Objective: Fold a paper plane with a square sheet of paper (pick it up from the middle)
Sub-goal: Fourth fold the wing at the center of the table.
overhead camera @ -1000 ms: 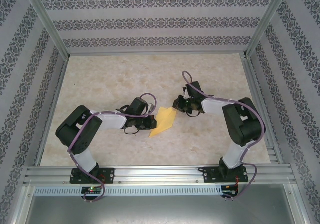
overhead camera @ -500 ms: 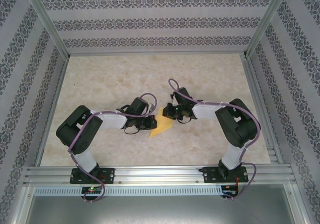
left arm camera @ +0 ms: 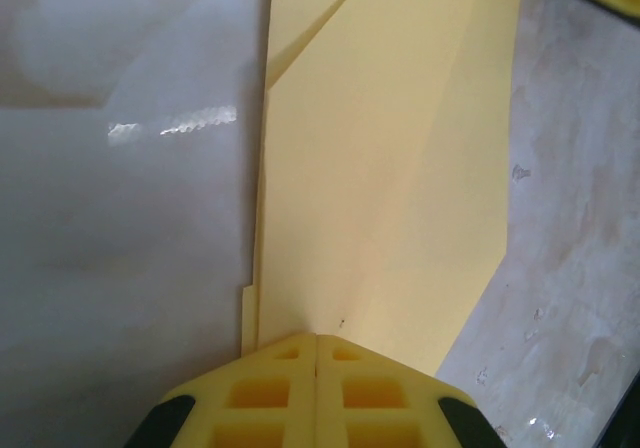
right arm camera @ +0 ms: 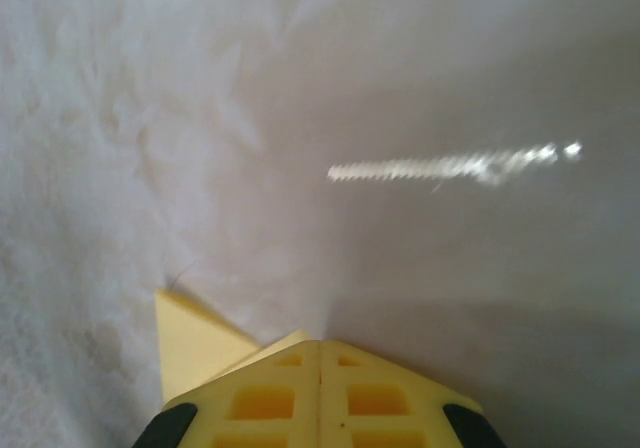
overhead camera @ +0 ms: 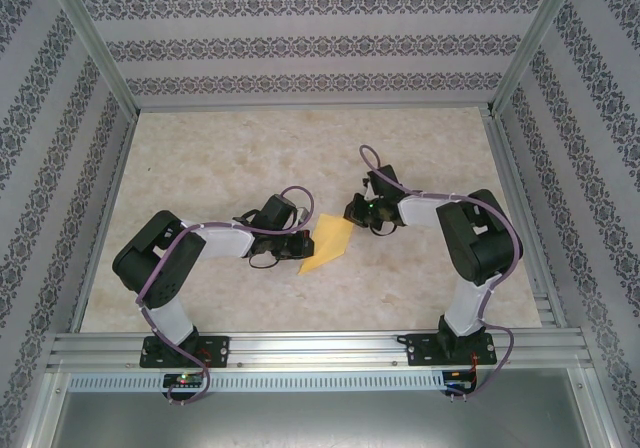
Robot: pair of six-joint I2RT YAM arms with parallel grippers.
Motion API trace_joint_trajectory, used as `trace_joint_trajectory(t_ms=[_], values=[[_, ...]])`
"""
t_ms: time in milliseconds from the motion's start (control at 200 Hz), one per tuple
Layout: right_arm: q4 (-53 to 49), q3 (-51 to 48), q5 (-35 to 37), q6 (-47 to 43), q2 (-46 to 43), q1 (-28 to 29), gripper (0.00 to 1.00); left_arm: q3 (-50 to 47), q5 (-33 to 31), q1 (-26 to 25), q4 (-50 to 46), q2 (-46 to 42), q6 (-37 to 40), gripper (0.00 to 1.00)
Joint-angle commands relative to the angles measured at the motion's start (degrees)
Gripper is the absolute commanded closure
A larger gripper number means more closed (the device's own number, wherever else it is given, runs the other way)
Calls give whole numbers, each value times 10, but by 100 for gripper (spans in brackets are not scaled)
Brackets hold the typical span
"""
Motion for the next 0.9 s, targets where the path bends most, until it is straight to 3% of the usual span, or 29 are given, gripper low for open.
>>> trace_joint_trajectory(t_ms=[0, 265, 634, 834, 899], values=[[-21, 12, 34, -21, -42, 8, 100, -12, -2, 1, -60, 24, 12, 100], [14, -51, 16, 27, -109, 58, 100, -7, 6, 1, -38, 26, 11, 100], [128, -75, -24, 109, -26, 118, 100, -11, 16, 0, 11, 20, -11, 100], [88, -65, -12, 92, 4, 115, 100, -14, 51, 7, 35, -1, -9, 100], [70, -63, -3, 80, 9, 113, 100, -7, 74, 8, 37, -14, 2, 94]])
